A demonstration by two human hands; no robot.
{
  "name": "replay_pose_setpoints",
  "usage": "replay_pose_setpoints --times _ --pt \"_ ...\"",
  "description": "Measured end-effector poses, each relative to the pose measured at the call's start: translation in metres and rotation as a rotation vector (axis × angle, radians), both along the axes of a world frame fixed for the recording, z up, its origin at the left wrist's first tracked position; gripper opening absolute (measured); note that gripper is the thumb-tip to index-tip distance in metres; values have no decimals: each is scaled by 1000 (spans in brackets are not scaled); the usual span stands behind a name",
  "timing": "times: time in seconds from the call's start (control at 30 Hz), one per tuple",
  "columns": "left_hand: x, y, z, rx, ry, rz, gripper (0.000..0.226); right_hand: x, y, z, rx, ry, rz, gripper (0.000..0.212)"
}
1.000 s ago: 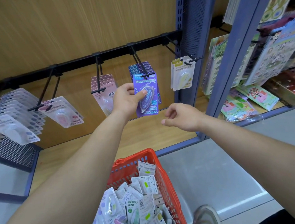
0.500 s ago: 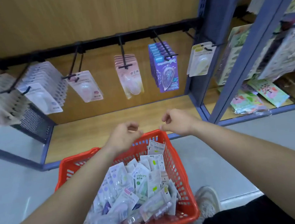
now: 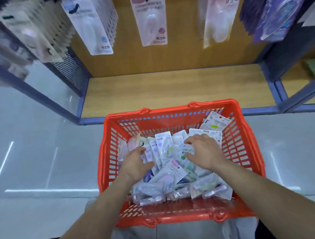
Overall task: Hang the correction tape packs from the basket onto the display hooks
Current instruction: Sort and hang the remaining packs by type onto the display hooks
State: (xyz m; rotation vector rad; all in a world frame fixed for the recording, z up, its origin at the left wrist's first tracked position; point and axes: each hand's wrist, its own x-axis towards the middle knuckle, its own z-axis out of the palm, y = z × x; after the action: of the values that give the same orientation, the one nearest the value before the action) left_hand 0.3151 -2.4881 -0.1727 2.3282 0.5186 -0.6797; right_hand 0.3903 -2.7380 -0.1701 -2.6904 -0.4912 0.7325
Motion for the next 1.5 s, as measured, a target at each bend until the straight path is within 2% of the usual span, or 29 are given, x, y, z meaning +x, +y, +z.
replay_pose_setpoints --times 0.1,0.23,0.4,0.5,0.57,0.7,0.8,0.93,1.07,1.27,1.37,1.5 --pt "7 1 -14 28 -106 66 61 18 27 -15 94 62 -12 56" --pt "19 9 -24 225 -251 27 50 43 56 -40 171 191 -35 75" --pt "30 28 -38 285 -188 -213 62 45 78 -64 166 284 -77 92" --pt "35 32 -43 263 -138 -242 60 44 77 -70 235 285 -147 86" --pt "34 29 -43 317 -108 -318 58 43 74 -73 248 288 -171 78" --pt "28 21 -44 368 -152 -339 61 42 73 -77 244 315 -147 91" --pt "25 19 -45 309 -163 -346 65 43 72 -80 240 332 -127 84" --pt "35 23 -40 102 -117 -185 68 42 68 -73 313 389 -168 77" --pt "30 21 -38 -42 -152 -73 57 40 56 -73 376 439 -200 63" --pt "22 7 -28 -161 -173 38 45 33 41 -54 520 522 -260 54" --pt "25 3 -22 -233 -222 141 41 31 40 -50 615 540 -304 55" --pt "37 4 -13 -327 -324 302 41 31 40 -49 708 516 -353 66"
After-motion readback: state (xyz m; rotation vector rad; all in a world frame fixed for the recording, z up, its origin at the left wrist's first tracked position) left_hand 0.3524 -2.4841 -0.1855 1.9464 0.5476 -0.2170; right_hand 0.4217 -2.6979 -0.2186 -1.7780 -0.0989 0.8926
